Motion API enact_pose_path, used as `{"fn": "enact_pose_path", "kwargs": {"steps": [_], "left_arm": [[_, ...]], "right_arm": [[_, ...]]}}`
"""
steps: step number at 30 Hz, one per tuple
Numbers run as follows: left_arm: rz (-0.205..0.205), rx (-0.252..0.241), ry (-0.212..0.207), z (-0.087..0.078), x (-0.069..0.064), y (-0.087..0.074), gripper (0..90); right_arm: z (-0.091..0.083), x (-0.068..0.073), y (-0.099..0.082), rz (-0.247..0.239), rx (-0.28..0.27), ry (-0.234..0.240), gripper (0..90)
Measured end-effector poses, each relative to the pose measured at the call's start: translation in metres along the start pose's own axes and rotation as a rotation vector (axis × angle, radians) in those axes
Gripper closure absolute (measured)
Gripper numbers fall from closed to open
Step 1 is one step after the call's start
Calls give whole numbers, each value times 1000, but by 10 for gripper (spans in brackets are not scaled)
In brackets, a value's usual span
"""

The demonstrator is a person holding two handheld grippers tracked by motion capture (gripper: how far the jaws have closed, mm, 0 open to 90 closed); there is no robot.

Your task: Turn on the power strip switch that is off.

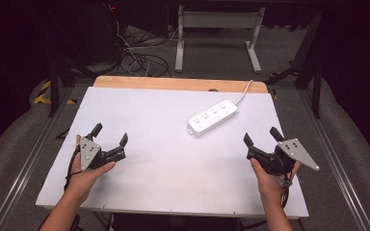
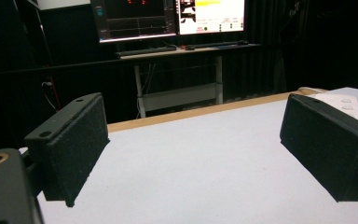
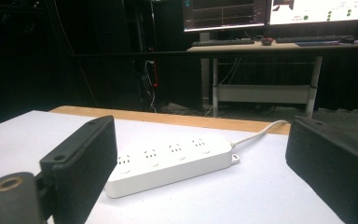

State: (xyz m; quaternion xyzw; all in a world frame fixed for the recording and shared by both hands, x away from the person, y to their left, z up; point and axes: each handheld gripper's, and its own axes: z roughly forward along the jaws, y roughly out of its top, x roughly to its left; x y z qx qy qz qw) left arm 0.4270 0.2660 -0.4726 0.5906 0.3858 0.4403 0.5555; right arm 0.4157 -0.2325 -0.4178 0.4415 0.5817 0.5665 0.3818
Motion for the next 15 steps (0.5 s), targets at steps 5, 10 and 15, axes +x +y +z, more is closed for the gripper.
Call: {"fn": "enact_pose_path", "kwargs": {"steps": [5,10,15], "left_arm": [[-3,-1,3,-1,0,0,81],[0,-1,6,-3,0,0,72],[0,3,14,-6,2,-1,71]], "right_arm": [[3,1,-1,-14,28,3,113],[6,2,-2,-12,37,19,130],[10,3,-2,-11,44,28,137]]}}
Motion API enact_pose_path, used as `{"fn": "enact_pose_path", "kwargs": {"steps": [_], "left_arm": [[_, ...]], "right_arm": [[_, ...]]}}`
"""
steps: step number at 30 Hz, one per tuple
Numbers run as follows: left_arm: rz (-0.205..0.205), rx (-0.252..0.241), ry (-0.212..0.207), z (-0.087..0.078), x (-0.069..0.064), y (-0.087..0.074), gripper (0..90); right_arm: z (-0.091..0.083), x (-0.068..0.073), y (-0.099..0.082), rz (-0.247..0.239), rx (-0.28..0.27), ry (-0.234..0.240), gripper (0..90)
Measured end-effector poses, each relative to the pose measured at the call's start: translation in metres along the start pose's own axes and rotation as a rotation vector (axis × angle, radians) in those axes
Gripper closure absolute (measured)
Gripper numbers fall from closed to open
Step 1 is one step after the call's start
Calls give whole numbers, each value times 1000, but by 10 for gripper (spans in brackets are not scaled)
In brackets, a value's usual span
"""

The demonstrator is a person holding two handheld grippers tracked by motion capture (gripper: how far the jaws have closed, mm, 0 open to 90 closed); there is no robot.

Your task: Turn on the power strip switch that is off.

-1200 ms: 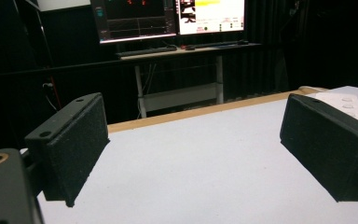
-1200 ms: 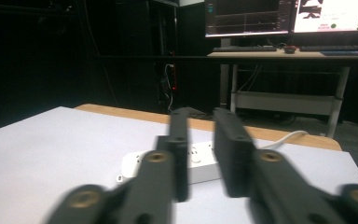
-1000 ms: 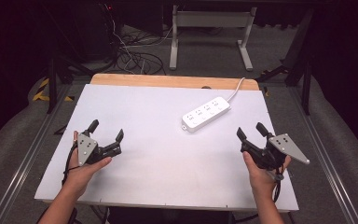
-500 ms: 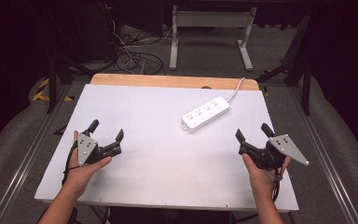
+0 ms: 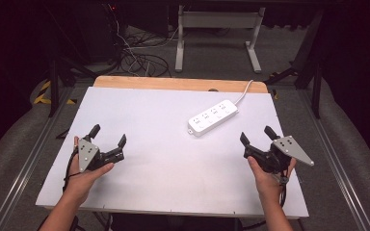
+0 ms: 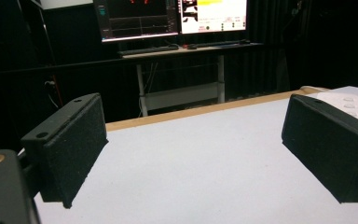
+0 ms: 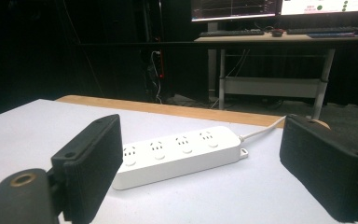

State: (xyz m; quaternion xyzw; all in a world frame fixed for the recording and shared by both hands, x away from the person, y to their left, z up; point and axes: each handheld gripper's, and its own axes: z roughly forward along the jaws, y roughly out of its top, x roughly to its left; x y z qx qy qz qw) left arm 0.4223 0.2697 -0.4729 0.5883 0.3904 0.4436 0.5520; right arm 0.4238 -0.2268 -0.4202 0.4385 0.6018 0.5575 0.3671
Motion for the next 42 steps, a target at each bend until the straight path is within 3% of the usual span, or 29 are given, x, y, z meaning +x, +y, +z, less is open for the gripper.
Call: {"fn": "enact_pose_path", "kwargs": {"steps": [12,42], "left_arm": [[-5,-4,1,-3,1,0,65],[-6,-2,-10,2,0,0,72]], "right_arm": [[4,4,1,-18,0,48,128],[3,3,-3,-32,43,30,160]]}}
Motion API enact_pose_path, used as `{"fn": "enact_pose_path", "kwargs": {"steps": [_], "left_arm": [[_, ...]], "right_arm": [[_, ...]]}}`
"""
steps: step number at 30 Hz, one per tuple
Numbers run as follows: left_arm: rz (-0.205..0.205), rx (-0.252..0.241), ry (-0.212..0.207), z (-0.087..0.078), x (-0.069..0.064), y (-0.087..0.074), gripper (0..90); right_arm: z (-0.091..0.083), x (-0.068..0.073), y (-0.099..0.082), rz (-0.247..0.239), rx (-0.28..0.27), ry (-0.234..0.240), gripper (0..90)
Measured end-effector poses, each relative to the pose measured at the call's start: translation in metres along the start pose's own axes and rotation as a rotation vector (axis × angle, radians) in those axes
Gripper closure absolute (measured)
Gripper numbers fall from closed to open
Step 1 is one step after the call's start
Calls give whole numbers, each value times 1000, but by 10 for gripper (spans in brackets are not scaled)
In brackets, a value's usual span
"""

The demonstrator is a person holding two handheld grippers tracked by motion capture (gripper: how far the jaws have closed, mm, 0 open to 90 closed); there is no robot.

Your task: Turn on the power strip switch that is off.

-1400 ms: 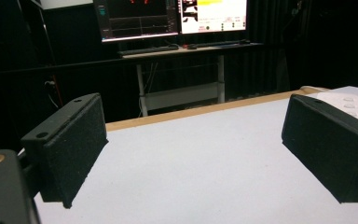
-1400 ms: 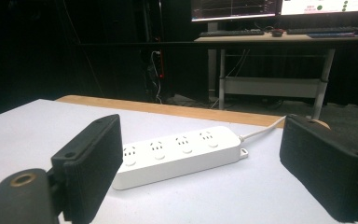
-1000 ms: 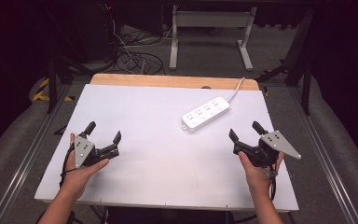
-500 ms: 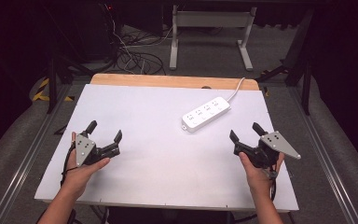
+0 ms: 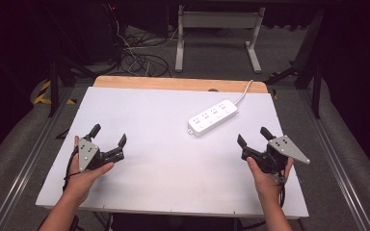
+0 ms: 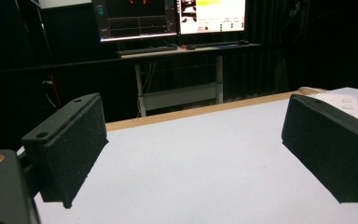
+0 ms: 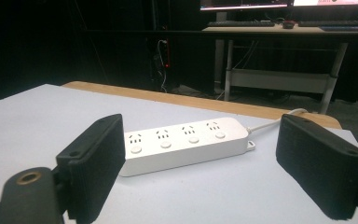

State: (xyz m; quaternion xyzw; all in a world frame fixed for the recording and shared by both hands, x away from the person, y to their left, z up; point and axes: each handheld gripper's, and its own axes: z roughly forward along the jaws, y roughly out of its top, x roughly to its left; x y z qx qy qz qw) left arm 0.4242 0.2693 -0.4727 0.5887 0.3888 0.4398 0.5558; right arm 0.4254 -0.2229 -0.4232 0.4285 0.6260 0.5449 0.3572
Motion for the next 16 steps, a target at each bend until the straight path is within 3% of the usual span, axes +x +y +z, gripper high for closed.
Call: {"fn": "enact_pose_path", "kwargs": {"steps": [16], "left_arm": [[3,1,0,0,0,0,71]], "right_arm": [[1,1,0,-14,4,1,172]]}}
